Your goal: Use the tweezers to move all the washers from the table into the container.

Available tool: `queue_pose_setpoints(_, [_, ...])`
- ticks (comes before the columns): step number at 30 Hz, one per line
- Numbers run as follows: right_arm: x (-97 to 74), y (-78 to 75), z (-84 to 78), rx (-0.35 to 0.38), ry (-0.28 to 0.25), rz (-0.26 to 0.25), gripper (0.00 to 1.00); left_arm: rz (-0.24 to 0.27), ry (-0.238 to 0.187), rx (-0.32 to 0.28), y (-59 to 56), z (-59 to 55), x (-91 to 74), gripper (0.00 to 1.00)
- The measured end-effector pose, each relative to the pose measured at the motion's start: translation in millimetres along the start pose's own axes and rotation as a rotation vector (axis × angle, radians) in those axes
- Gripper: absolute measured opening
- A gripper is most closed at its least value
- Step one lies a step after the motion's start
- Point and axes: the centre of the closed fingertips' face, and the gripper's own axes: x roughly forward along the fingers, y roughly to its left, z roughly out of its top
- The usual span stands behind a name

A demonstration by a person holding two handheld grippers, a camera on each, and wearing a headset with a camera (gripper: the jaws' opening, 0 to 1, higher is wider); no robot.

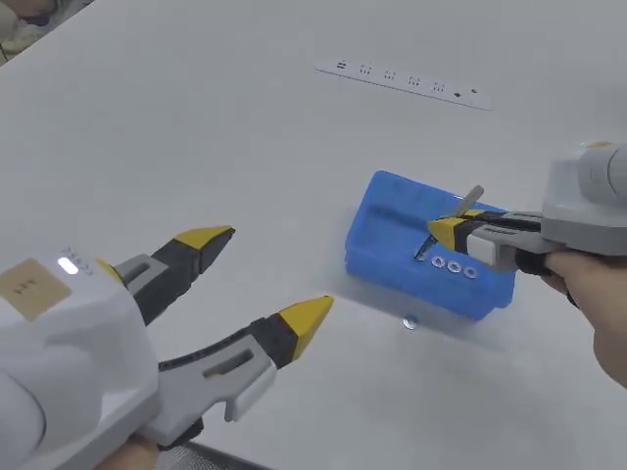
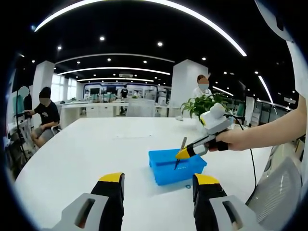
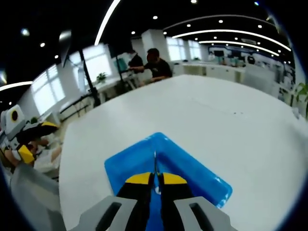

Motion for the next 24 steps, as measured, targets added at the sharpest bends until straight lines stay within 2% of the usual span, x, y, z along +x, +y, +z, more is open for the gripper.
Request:
queue_pose_setpoints(4, [-1.2, -0.7, 1.0, -0.048, 0.000, -0.007, 0.04, 0.003, -0.004, 0.001, 0.2, 1.2, -0.1, 0.56])
queue_pose_setpoints(9, [-11.0, 10.4, 12.3, -0.082, -0.047, 0.014, 0.04, 0.007, -0.007, 0.000, 1.4, 1.7, -0.5, 0.56])
queue_pose_setpoints(12, [-22.6, 21.5, 21.5, -0.123, -0.086, 0.024, 0.04, 0.007, -0.008, 0.001, 1.9, 1.6, -0.6, 0.56])
queue_pose_setpoints(17, [-38.4, 43.6, 27.0, -0.174, -0.115, 0.068, 0.03, 0.004, -0.006, 0.003, 0.8, 1.6, -0.1, 0.56])
queue_pose_setpoints(21, [-48.1, 62.3, 24.4, -0.218, -0.118, 0.109, 0.03, 0.003, -0.002, 0.006, 0.5, 0.8, 0.1, 0.56])
queue_pose_setpoints(24, [-51.4, 73.3, 18.8, -0.219, -0.106, 0.142, 0.03, 0.000, -0.002, 0.008, -0.1, 0.7, 0.3, 0.56])
